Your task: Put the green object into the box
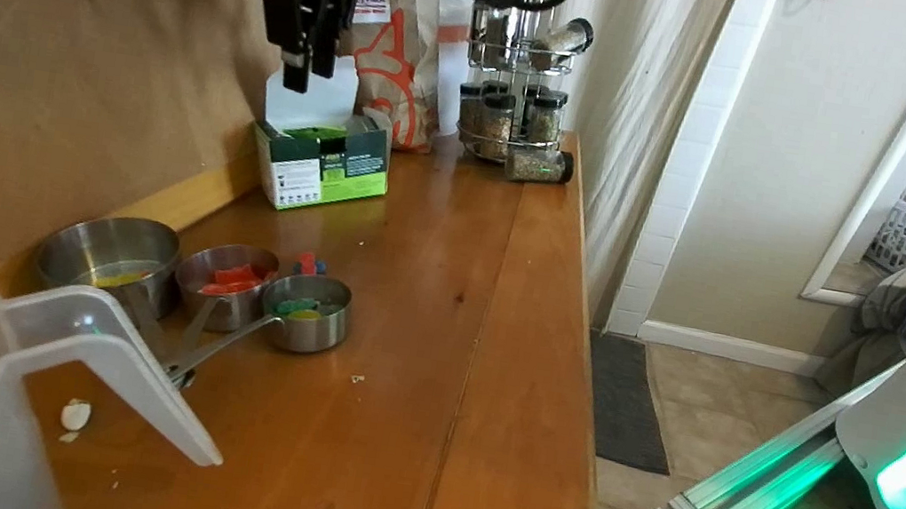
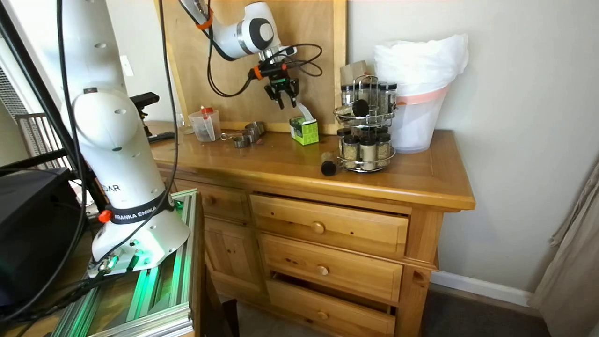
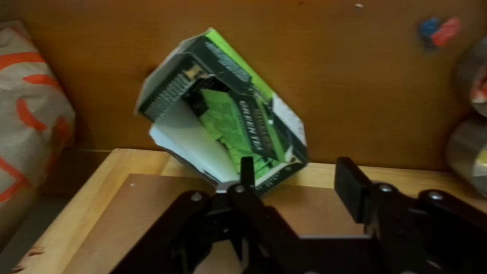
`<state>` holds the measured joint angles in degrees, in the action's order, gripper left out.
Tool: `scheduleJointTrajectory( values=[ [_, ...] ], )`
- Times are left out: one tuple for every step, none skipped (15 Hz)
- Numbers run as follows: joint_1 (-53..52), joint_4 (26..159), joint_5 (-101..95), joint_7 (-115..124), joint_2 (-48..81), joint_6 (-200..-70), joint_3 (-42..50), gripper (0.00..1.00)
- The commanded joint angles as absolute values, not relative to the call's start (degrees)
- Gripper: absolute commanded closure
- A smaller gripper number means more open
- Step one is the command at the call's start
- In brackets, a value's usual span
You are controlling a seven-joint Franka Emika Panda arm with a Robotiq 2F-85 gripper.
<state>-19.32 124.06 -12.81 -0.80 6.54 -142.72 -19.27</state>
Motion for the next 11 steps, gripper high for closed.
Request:
scheduleJointTrajectory(
  values=[
    [-13.66, 123.43, 3.10, -7.54, 3.87, -137.67, -29.94, 0.12],
    [-11.90, 123.15, 7.67, -9.61, 3.11, -136.85, -33.13, 0.05],
    [-10.68, 122.39, 12.19, -10.87, 2.68, -135.86, -35.48, 0.01],
    [-11.42, 124.39, 16.70, -9.25, -0.64, -137.82, -34.81, 0.00],
    [-15.34, 126.65, 20.27, -7.48, -4.48, -139.39, -30.60, 0.00],
    [-15.72, 127.49, 18.57, -4.14, -5.98, -140.89, -29.63, 0.00],
    [-16.38, 128.07, 18.47, -2.68, -7.28, -141.86, -28.30, 0.00],
    [-16.98, 129.09, 16.87, 0.03, -8.44, -143.33, -27.13, 0.00],
    [-17.26, 129.95, 15.38, 2.77, -9.48, -144.87, -26.29, 0.00],
    [-17.22, 131.16, 13.61, 5.60, -10.11, -147.35, -25.78, 0.00],
    [-18.40, 127.24, 14.91, 1.31, -7.04, -143.38, -25.08, 0.00]
  ],
)
